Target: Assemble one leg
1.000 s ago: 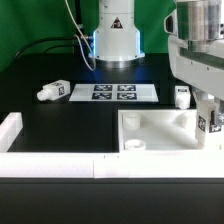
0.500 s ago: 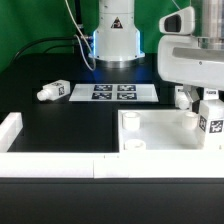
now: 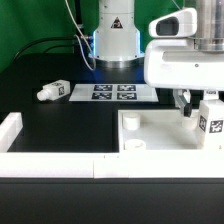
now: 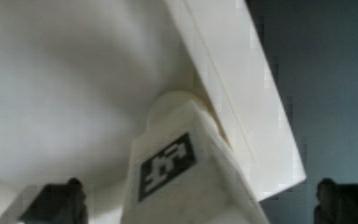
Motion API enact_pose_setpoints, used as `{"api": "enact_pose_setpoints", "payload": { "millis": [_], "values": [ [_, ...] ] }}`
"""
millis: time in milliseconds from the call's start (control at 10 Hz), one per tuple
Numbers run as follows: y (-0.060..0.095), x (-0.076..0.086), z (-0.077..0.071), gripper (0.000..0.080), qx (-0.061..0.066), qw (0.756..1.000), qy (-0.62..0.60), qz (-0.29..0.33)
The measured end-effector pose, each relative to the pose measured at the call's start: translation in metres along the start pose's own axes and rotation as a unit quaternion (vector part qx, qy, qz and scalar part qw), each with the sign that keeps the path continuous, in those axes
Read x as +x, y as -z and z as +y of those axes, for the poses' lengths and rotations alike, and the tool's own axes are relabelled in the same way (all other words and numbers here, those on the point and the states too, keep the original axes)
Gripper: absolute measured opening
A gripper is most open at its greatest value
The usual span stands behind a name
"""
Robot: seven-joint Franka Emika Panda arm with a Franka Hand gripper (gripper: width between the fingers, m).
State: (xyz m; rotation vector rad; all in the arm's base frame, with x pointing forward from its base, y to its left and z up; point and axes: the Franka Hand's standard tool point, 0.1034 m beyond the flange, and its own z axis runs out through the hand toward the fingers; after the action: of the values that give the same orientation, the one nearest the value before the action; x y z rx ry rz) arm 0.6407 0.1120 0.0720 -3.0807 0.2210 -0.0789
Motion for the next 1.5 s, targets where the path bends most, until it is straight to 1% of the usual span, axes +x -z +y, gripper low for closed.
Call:
{"api": "enact_pose_setpoints", "payload": {
  "millis": [100, 200, 300, 400, 500, 600, 700, 800, 900, 1000, 1100, 1200, 1300, 1400, 1500],
  "values": [
    [-0.0011, 0.0024, 0.0018, 0.0649, 0.002, 0.999, 0.042, -0.002],
    [-0.0011, 0.0023, 0.0014, 0.0622, 0.001, 1.000, 0.008, -0.002],
    [-0.0013, 0.0023, 0.0018, 0.0622, 0.001, 1.000, 0.005, -0.002],
    [-0.0014, 0.0022, 0.0019, 0.0444, 0.002, 1.000, -0.004, -0.002],
    [-0.0014, 0.0021, 0.0015, 0.0444, 0.002, 0.999, -0.049, -0.002],
    [-0.0015, 0.0020, 0.0016, 0.0281, 0.002, 0.997, -0.080, -0.003],
    [-0.0016, 0.0019, 0.0017, 0.0284, 0.001, 0.993, -0.120, -0.003],
    [-0.0021, 0.0019, 0.0019, 0.0284, 0.000, 0.982, -0.188, -0.002],
    [-0.0021, 0.0014, 0.0017, 0.0284, -0.003, 0.963, -0.271, -0.002],
    [-0.0020, -0.0016, 0.0004, 0.0284, -0.013, 0.937, -0.349, -0.010],
    [-0.0007, 0.0006, -0.0013, 0.0284, -0.008, 0.893, -0.449, -0.015],
    [-0.0005, 0.0021, -0.0005, 0.0284, -0.001, 0.837, -0.547, -0.022],
    [-0.0012, 0.0034, 0.0019, 0.0284, 0.007, 0.792, -0.609, -0.030],
    [-0.0010, 0.0038, 0.0019, 0.0284, 0.007, 0.749, -0.662, -0.030],
    [-0.0013, 0.0034, 0.0020, 0.0284, 0.006, 0.747, -0.664, -0.029]
  ]
}}
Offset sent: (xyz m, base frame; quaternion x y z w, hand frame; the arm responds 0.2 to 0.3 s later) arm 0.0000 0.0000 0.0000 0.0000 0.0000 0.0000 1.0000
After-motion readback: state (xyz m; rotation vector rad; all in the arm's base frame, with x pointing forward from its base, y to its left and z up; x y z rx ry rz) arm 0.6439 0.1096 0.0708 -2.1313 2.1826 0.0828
